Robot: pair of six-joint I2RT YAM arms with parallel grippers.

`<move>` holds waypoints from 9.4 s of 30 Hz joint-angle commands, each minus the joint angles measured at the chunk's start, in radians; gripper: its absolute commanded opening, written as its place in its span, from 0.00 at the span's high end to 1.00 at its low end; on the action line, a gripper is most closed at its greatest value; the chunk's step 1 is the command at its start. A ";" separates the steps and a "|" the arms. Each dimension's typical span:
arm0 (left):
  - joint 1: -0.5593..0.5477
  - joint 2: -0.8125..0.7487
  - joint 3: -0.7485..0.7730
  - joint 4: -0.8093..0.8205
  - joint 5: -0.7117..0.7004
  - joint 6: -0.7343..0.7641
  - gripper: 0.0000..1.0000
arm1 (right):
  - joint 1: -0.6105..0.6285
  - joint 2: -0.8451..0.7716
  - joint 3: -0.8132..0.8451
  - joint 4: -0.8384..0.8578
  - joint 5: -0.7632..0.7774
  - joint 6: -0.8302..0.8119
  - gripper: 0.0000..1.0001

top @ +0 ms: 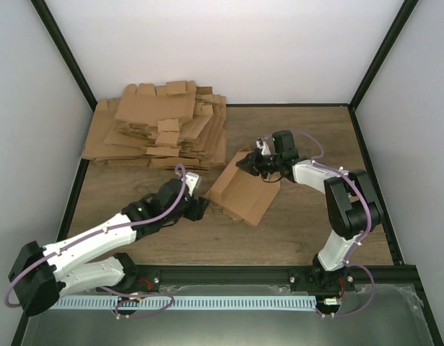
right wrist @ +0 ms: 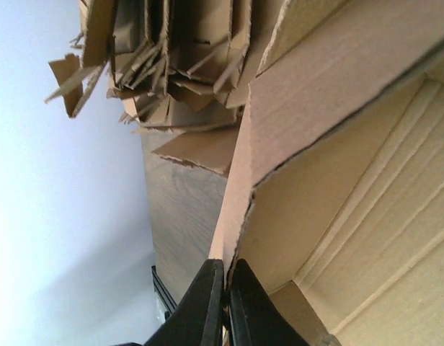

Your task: Fold the paper box

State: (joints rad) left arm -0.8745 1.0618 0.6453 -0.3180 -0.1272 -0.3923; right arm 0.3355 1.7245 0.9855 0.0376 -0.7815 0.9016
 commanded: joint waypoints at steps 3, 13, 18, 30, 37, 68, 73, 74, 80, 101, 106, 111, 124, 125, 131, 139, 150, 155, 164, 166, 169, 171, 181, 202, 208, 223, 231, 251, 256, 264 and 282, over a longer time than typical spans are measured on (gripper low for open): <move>0.077 -0.019 0.099 -0.031 0.151 -0.036 0.30 | 0.003 -0.065 -0.091 0.070 -0.026 -0.025 0.96; 0.210 0.181 0.247 -0.003 0.490 0.027 0.29 | 0.008 -0.263 -0.257 0.033 0.022 0.019 0.96; 0.208 0.301 0.293 0.013 0.614 0.077 0.29 | 0.021 -0.410 -0.288 -0.070 0.122 0.048 0.96; 0.193 0.309 0.384 -0.039 0.630 0.149 0.23 | 0.027 -0.593 -0.173 -0.348 0.389 0.120 0.96; 0.185 0.294 0.388 -0.066 0.589 0.151 0.21 | 0.027 -0.640 -0.206 -0.393 0.413 0.283 0.97; -0.033 0.461 0.532 -0.216 0.136 0.165 0.12 | 0.027 -0.380 -0.324 0.102 0.146 0.108 0.97; -0.045 0.479 0.532 -0.196 0.132 0.141 0.12 | 0.027 -0.361 -0.320 0.105 0.157 0.075 0.96; -0.045 0.482 0.526 -0.187 0.130 0.133 0.12 | 0.027 -0.358 -0.320 0.107 0.158 0.069 0.96; -0.046 0.494 0.493 -0.139 0.138 0.094 0.10 | 0.027 -0.338 -0.334 0.125 0.152 0.049 0.94; -0.039 0.603 0.591 -0.208 0.082 0.089 0.19 | 0.027 -0.295 -0.396 0.188 0.122 0.039 0.93; -0.018 0.596 0.586 -0.205 0.132 0.093 0.10 | 0.027 -0.298 -0.414 0.192 0.122 0.028 0.92; -0.007 0.633 0.603 -0.227 0.164 0.118 0.16 | 0.027 -0.298 -0.422 0.196 0.120 0.023 0.92; 0.000 0.681 0.627 -0.263 0.198 0.172 0.33 | 0.027 -0.301 -0.428 0.165 0.142 -0.039 0.91; 0.003 0.682 0.628 -0.267 0.198 0.175 0.33 | 0.027 -0.301 -0.427 0.159 0.145 -0.045 0.91; 0.025 0.678 0.632 -0.267 0.246 0.176 0.24 | 0.027 -0.298 -0.425 0.153 0.142 -0.065 0.91; 0.047 0.706 0.657 -0.271 0.252 0.175 0.00 | 0.028 -0.294 -0.417 0.147 0.134 -0.080 0.91; 0.054 0.777 0.698 -0.280 0.275 0.204 0.20 | 0.027 -0.280 -0.401 0.135 0.125 -0.087 0.91; 0.050 0.776 0.714 -0.282 0.309 0.218 0.31 | 0.027 -0.276 -0.392 0.125 0.128 -0.093 0.91; 0.050 0.730 0.702 -0.325 0.275 0.246 0.37 | 0.027 -0.280 -0.368 0.074 0.142 -0.160 0.81; 0.050 0.726 0.697 -0.334 0.276 0.251 0.38 | 0.026 -0.288 -0.370 0.057 0.162 -0.168 0.78; 0.049 0.719 0.684 -0.343 0.285 0.254 0.41 | 0.020 -0.306 -0.373 0.024 0.186 -0.187 0.76; 0.050 0.709 0.669 -0.343 0.299 0.253 0.42 | 0.013 -0.335 -0.382 0.009 0.195 -0.198 0.76; 0.049 0.685 0.636 -0.353 0.326 0.257 0.43 | -0.056 -0.536 -0.455 -0.084 0.274 -0.252 0.63; 0.049 0.589 0.534 -0.397 0.395 0.260 0.44 | -0.114 -0.644 -0.587 -0.035 0.188 -0.358 0.48; 0.049 0.579 0.533 -0.396 0.411 0.260 0.44 | -0.103 -0.658 -0.582 0.038 0.229 -0.486 0.42; 0.068 0.551 0.523 -0.399 0.487 0.266 0.44 | 0.013 -0.637 -0.648 0.225 0.354 -0.576 0.42; 0.078 0.551 0.525 -0.405 0.508 0.276 0.44 | 0.048 -0.563 -0.603 0.209 0.472 -0.569 0.45; 0.085 0.536 0.509 -0.415 0.511 0.283 0.44 | 0.048 -0.427 -0.521 0.142 0.656 -0.437 0.49; 0.085 0.542 0.508 -0.408 0.513 0.283 0.44 | 0.048 -0.489 -0.515 0.106 0.597 -0.447 0.48; 0.085 0.560 0.511 -0.411 0.519 0.290 0.44 | 0.049 -0.538 -0.479 0.059 0.508 -0.482 0.43; 0.085 0.568 0.514 -0.400 0.516 0.282 0.43 | 0.057 -0.434 -0.437 0.018 0.443 -0.555 0.40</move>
State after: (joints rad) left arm -0.7933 1.6211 1.1610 -0.7280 0.3836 -0.1211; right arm 0.3786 1.2881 0.5522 0.0574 -0.3344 0.3717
